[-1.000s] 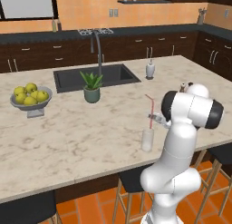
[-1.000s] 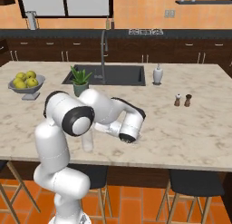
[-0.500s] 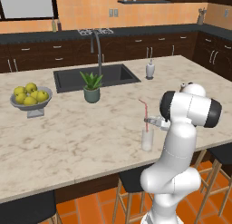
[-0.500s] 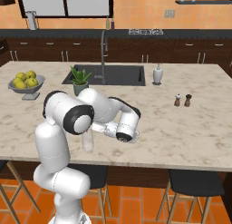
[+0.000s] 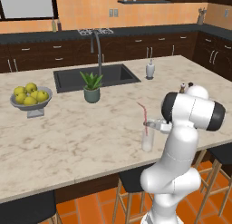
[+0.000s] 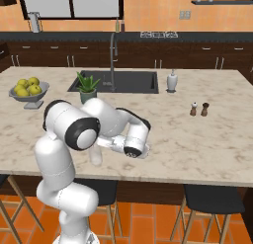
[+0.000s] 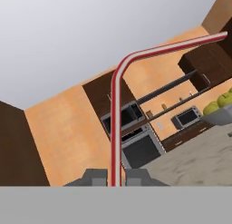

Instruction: Take a straw from the drawer in front and place it inside the glass cup on the dining counter.

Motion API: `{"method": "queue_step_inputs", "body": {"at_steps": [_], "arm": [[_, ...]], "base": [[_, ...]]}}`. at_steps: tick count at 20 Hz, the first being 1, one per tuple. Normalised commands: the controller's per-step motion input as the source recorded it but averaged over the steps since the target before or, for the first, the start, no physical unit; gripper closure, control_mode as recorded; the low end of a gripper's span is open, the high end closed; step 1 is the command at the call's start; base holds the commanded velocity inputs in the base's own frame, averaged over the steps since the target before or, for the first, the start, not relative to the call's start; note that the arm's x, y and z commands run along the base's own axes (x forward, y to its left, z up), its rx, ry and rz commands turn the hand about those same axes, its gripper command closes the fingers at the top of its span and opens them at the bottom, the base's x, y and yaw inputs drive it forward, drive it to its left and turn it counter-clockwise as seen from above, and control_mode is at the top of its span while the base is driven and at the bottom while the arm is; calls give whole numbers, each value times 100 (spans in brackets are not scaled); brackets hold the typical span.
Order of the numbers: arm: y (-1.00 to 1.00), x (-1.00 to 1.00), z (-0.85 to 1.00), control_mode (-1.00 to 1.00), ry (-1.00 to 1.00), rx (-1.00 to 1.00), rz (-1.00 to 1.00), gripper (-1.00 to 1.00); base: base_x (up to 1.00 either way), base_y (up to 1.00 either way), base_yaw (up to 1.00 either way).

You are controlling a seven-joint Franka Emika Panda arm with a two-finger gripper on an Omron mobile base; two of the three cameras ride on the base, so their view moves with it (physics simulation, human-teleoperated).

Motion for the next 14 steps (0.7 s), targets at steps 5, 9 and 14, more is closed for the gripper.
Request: {"method": "queue_step_inputs", "body": {"at_steps": [5,9,14], "arm": [[-14,-5,-18,-100,0,-1,0,-100],[-8,0,-8,-100,0,-4,0,-100],[-17,-1,-10,-100,-3,-1,1,-100]], "base": [[0,0,0],[0,0,0],[0,0,0]]}}
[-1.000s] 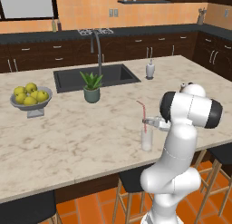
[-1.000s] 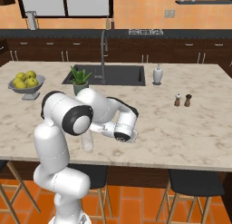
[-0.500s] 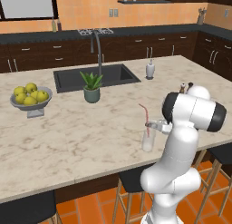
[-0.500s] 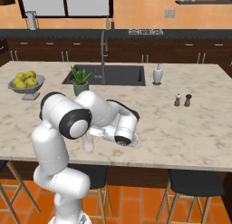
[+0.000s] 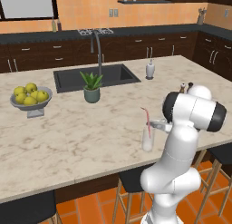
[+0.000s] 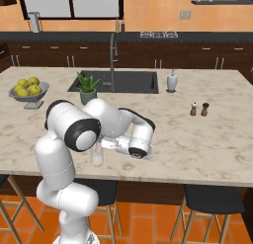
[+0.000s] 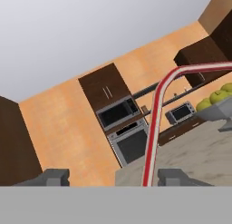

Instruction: Take a straw from the drawer in front and place it inside the glass cup on the dining counter.

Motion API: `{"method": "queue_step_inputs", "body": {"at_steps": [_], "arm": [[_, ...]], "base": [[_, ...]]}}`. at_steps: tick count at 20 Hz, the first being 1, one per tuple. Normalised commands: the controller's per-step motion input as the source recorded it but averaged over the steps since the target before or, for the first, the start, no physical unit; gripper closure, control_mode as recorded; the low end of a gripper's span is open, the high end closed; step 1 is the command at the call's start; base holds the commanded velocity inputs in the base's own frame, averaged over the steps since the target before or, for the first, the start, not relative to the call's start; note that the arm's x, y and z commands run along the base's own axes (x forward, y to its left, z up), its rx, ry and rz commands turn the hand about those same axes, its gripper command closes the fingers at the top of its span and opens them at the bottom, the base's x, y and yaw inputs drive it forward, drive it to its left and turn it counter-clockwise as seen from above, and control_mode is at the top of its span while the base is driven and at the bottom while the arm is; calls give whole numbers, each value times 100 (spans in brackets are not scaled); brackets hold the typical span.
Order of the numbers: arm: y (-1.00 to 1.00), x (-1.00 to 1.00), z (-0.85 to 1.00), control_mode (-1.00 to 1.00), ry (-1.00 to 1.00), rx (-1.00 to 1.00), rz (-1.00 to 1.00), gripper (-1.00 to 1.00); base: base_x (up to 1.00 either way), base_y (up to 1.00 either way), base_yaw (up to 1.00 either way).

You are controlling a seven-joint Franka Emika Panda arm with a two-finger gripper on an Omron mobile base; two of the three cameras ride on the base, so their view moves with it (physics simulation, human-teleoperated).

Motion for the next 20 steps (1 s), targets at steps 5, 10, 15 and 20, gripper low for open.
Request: {"method": "queue_step_inputs", "body": {"at_steps": [5,10,15,20], "arm": [[-3,-7,-12,-100,-2,-4,0,-100],[12,-35,-1,-100,-1,-9,0,-100],[7,-14,-3,-100,1,-3,0,-100],[-10,-2,-17,-100,0,-3,0,-100]], "base": [[0,0,0],[0,0,0],[0,0,0],[0,0,0]]}}
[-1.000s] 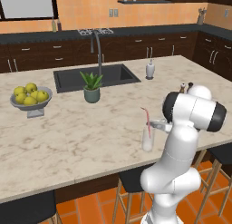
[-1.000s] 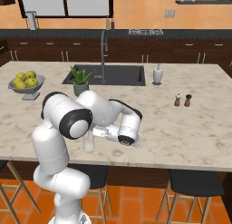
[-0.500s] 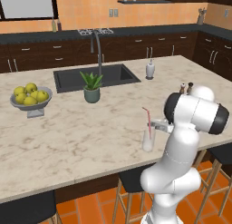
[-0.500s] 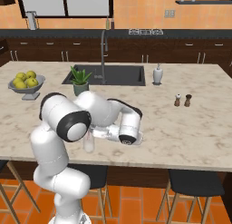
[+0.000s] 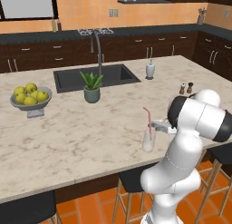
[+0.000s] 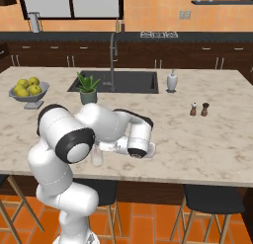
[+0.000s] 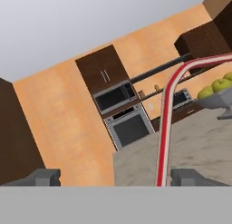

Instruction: Take a straw from the drawer in front and place it inside the glass cup on the dining counter.

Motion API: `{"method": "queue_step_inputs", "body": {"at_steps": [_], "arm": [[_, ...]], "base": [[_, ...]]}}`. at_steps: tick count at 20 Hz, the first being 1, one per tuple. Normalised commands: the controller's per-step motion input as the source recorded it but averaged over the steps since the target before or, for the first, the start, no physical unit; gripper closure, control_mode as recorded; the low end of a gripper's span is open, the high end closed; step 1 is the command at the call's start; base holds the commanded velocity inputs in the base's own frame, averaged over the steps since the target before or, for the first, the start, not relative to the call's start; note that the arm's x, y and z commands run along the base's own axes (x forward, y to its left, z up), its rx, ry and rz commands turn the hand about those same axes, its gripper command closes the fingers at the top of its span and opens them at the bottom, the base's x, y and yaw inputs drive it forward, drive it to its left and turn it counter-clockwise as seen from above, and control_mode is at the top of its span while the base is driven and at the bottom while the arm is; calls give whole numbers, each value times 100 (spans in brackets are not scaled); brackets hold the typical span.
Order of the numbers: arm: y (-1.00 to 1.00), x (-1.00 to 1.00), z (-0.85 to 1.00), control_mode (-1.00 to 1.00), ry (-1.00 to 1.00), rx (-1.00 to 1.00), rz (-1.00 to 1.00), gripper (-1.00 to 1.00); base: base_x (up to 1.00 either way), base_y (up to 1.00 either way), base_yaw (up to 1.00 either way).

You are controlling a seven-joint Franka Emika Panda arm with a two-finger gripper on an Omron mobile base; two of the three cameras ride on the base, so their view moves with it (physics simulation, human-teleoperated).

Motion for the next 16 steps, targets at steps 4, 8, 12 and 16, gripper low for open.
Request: {"method": "queue_step_inputs", "body": {"at_steps": [4,8,12,16], "arm": [[-2,4,-26,-100,0,-12,0,-100],[0,22,-7,-100,-5,-20,0,-100],[0,2,-12,-100,-18,-23,0,-100],[0,0,-30,-100,-20,-23,0,-100]], "base": [[0,0,0],[0,0,0],[0,0,0],[0,0,0]]}}
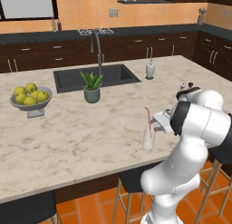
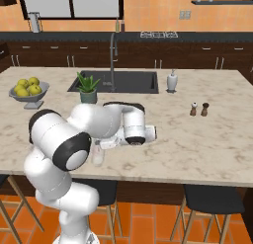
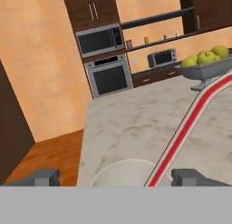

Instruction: Take a straw from the drawer in front and place it inside the glass cup on the dining counter.

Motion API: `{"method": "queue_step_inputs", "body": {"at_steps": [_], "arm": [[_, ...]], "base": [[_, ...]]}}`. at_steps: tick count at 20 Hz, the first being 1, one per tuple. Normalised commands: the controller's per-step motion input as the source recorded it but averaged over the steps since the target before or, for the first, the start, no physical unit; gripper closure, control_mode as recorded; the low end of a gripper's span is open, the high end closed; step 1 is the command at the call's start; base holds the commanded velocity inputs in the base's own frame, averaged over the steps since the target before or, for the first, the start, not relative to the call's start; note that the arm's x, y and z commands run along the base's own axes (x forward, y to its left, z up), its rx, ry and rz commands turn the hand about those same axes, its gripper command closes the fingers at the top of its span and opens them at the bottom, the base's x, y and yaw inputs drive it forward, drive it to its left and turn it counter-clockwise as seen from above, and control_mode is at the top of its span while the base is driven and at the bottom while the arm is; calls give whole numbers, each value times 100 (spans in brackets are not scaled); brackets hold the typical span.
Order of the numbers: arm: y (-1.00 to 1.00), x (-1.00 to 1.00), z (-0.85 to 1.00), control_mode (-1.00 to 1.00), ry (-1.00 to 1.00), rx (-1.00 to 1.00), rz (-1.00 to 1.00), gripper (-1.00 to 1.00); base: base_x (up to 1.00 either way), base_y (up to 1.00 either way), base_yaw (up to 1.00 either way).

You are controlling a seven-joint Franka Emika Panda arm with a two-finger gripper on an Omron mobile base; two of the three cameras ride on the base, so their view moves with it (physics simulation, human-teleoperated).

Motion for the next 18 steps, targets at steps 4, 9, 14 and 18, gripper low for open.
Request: {"method": "queue_step_inputs", "body": {"at_steps": [4,9,14,18], "arm": [[0,0,-2,-100,-11,-14,0,-100],[0,-16,-2,-100,-11,-6,0,-100],[0,-40,-2,-100,-12,-1,0,-100],[0,-2,4,-100,-2,0,0,-100]], "base": [[0,0,0],[0,0,0],[0,0,0],[0,0,0]]}}
